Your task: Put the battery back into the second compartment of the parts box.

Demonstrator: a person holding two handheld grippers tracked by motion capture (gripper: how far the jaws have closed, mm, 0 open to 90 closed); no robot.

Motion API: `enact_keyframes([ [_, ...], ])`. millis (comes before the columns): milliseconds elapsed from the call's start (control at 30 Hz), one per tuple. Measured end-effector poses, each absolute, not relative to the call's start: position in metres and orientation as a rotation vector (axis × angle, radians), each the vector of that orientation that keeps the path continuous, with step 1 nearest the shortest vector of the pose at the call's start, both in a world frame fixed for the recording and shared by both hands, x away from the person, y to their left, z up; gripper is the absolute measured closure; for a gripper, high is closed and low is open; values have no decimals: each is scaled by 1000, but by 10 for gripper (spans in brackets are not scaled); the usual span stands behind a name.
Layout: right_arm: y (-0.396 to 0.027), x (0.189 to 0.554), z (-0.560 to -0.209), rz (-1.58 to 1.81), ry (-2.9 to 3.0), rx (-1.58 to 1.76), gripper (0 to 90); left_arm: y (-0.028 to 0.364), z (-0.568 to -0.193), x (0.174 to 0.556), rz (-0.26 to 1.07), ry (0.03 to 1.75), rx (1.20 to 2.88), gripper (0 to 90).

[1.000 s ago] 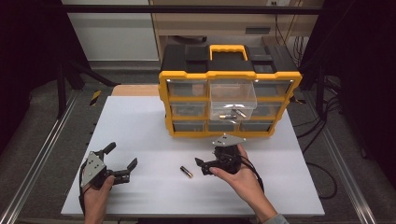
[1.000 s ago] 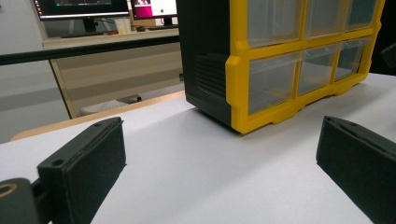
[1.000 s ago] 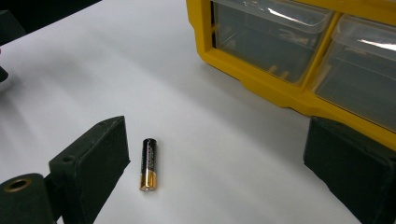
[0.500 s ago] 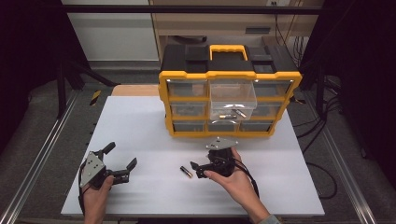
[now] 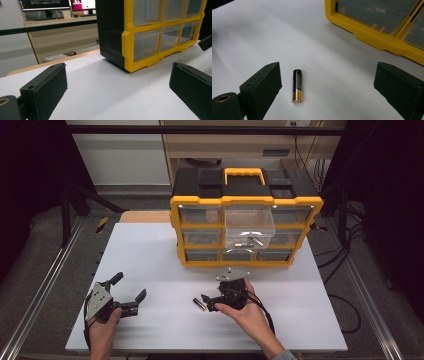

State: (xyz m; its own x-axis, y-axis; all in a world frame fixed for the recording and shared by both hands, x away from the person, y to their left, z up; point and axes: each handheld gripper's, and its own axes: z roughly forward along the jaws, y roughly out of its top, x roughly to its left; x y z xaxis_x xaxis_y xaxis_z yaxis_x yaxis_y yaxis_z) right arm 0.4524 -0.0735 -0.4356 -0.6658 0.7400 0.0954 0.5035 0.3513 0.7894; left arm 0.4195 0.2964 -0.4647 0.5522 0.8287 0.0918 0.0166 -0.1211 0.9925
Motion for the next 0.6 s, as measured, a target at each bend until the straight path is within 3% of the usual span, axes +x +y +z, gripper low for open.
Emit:
enact_keyframes([
  [600, -64, 453, -443, 1181, 2375, 1118, 78, 296, -465, 420, 816, 745, 1548, 10],
])
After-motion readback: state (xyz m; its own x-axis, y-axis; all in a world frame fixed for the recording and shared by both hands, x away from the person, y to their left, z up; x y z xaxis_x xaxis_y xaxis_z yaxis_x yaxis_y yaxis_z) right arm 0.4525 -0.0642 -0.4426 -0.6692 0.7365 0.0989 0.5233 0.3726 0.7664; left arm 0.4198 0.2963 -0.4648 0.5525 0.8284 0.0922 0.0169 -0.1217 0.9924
